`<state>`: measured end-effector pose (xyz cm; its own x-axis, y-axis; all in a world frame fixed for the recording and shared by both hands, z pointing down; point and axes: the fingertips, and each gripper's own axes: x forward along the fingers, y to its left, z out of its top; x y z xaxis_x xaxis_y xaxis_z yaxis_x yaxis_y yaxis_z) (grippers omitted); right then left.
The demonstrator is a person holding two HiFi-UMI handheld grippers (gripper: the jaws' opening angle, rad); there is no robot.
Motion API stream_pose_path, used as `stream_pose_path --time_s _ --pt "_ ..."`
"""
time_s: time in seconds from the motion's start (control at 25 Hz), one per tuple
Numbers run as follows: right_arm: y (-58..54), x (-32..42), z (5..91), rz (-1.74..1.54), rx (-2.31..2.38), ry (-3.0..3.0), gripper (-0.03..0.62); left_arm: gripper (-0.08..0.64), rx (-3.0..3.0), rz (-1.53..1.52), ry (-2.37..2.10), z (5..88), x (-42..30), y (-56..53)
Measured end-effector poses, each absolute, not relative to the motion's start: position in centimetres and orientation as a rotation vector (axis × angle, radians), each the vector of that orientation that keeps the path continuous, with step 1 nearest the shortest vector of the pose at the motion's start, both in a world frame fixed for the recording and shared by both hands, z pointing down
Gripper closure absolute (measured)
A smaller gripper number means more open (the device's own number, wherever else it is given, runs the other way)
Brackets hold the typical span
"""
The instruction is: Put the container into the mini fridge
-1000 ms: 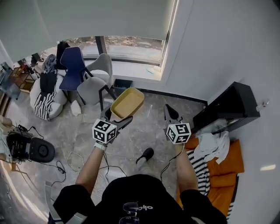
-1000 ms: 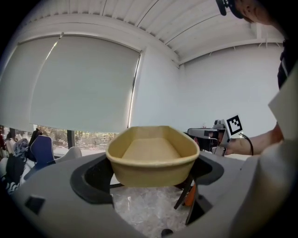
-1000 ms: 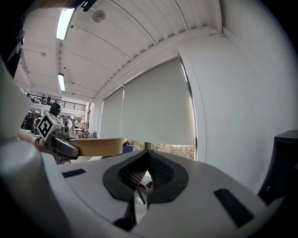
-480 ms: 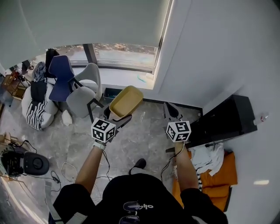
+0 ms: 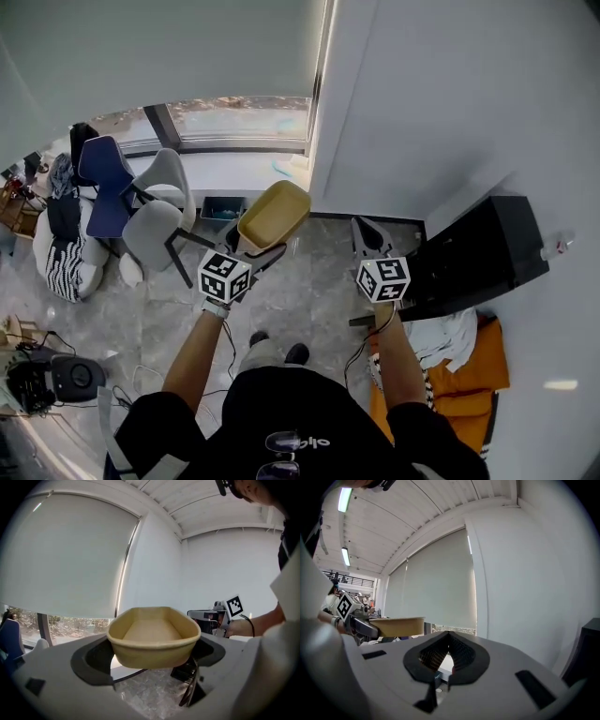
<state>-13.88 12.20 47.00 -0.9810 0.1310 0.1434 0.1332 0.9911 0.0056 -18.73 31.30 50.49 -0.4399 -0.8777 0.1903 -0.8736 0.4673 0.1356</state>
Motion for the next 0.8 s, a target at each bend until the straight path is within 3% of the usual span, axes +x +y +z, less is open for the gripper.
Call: stream_pose_path --time_s 0.8 --pt "-7.5 -19.7 46.8 0.046 0.589 -2.931 0.592 0.055 2.200 0.137 -1.950 50.1 -31.9 3.3"
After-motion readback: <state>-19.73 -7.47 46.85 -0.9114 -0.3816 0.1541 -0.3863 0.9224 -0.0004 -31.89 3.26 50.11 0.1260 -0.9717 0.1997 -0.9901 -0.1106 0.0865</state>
